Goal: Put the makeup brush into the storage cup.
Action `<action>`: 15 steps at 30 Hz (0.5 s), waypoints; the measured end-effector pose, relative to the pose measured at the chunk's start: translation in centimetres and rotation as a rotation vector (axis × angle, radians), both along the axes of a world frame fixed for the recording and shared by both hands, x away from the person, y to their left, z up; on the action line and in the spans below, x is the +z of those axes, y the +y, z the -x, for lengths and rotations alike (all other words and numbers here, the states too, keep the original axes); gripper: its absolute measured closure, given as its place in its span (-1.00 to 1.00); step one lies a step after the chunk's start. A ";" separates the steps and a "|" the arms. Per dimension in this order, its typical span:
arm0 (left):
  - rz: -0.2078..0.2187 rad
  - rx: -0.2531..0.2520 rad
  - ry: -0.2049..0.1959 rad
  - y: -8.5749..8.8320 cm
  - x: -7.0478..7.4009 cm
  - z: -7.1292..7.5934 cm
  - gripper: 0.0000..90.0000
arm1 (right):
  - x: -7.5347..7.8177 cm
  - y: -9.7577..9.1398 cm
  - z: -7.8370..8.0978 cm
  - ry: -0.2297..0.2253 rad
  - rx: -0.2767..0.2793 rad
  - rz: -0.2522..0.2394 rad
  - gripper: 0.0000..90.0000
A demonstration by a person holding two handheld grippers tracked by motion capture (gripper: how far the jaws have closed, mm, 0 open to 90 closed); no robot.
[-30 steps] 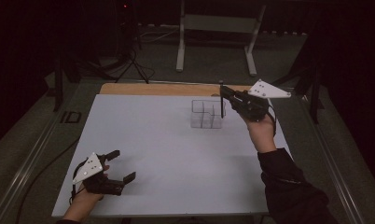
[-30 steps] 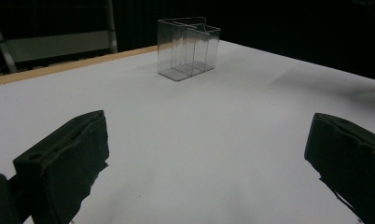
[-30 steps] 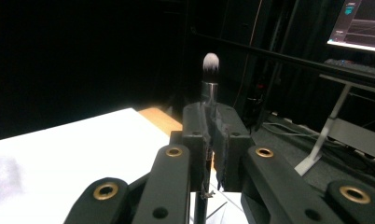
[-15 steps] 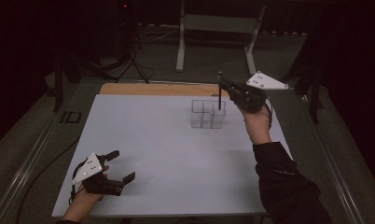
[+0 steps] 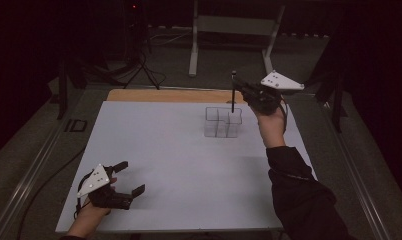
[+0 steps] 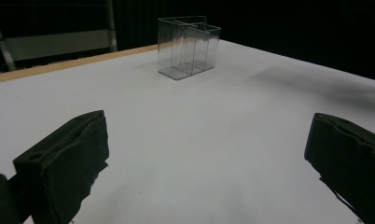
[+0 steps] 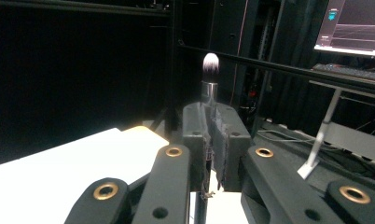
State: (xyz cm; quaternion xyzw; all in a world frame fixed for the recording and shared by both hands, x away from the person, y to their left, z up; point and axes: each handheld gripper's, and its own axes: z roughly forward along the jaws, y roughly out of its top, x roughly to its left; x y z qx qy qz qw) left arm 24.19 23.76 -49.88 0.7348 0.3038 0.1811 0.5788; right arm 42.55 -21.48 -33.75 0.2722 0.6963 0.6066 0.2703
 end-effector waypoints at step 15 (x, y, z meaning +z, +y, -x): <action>0.004 0.004 -0.001 0.2 0.0 0.0 -0.99 | -1.0 0.4 -1.8 -0.005 -0.048 -0.055 0.87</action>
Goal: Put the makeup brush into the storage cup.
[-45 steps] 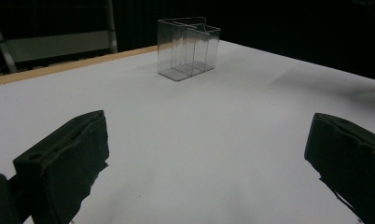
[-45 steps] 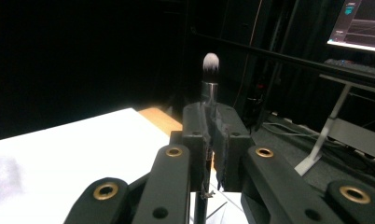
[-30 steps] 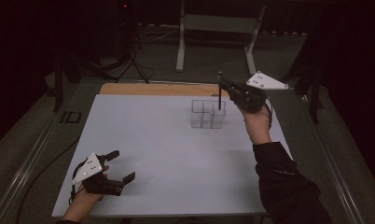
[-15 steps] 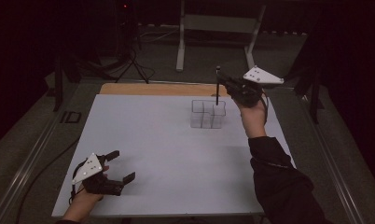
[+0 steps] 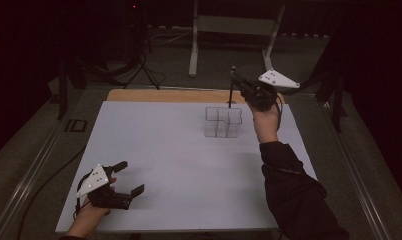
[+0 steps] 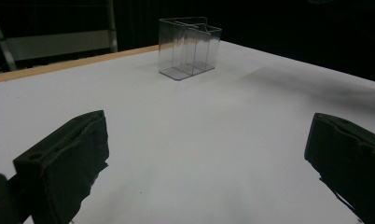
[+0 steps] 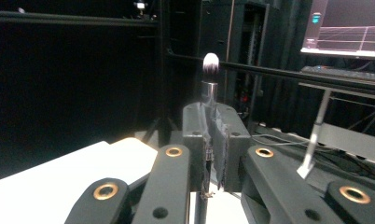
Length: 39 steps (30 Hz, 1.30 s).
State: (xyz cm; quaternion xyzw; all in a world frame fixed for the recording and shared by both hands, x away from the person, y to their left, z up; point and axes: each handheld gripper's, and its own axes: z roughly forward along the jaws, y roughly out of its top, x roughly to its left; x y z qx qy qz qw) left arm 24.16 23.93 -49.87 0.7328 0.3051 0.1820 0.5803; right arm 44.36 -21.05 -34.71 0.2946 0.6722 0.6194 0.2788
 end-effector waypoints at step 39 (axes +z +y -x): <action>-0.004 -0.017 0.006 0.0 -0.1 0.1 -0.99 | -6.7 1.7 -2.6 0.158 -0.034 0.084 0.87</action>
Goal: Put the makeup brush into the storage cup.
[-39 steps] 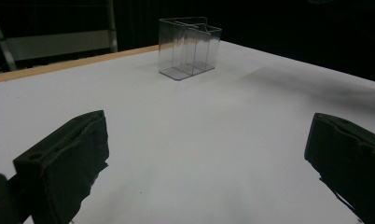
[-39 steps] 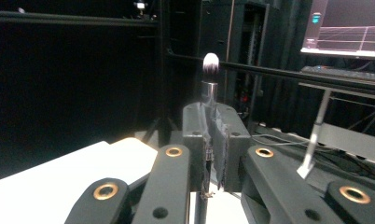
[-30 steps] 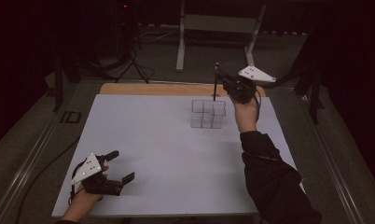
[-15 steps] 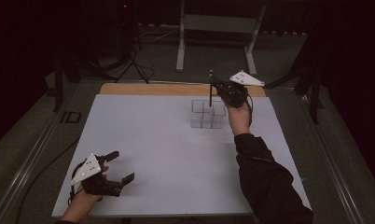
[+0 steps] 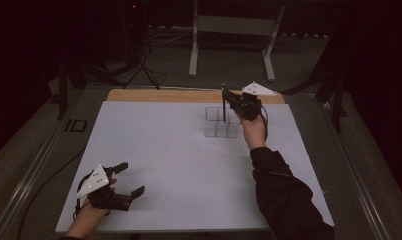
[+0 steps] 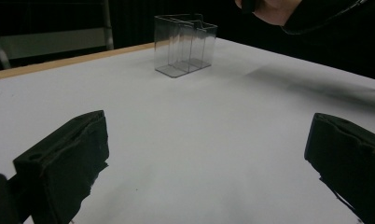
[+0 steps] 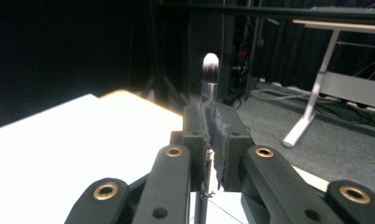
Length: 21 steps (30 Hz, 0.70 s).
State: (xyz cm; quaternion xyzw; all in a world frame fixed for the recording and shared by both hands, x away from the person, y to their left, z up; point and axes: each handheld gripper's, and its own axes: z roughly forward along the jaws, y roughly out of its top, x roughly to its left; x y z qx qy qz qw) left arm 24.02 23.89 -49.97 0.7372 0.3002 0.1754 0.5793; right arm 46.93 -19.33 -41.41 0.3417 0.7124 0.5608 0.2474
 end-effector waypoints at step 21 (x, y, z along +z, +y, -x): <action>0.003 -0.001 0.010 0.1 0.0 0.0 -0.99 | -2.1 -0.1 -0.3 0.126 -0.017 0.052 0.86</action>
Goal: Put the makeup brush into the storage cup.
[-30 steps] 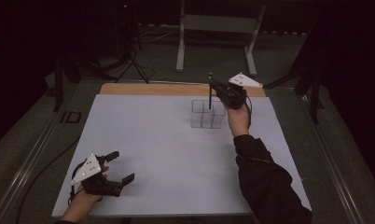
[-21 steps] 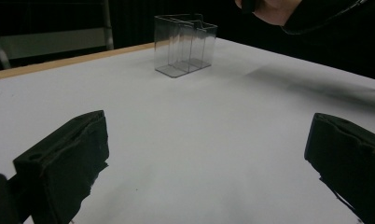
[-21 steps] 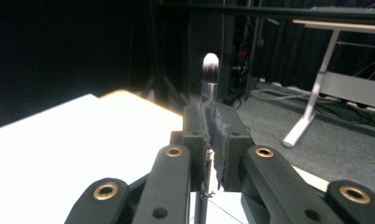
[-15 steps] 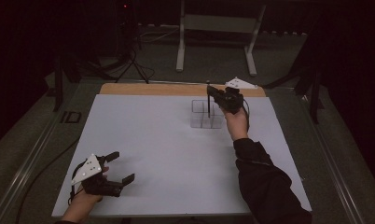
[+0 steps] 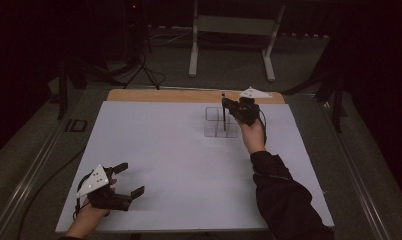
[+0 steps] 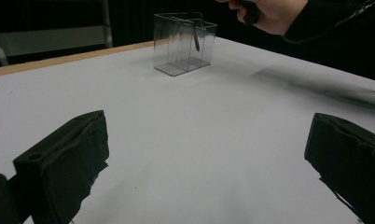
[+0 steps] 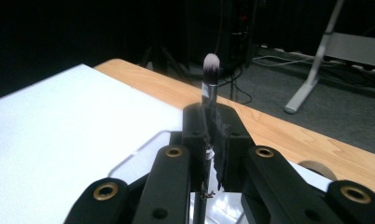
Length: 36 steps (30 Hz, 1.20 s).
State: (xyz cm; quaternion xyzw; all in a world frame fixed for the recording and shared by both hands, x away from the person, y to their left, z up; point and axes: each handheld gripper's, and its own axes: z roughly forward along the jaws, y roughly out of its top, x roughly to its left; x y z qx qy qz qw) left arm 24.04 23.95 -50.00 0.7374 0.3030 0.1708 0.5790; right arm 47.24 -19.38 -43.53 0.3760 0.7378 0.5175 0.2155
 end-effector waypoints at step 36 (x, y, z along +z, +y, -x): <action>0.000 0.001 0.001 -0.1 0.1 0.0 -0.99 | 1.1 -0.1 0.8 0.060 0.054 0.069 -0.78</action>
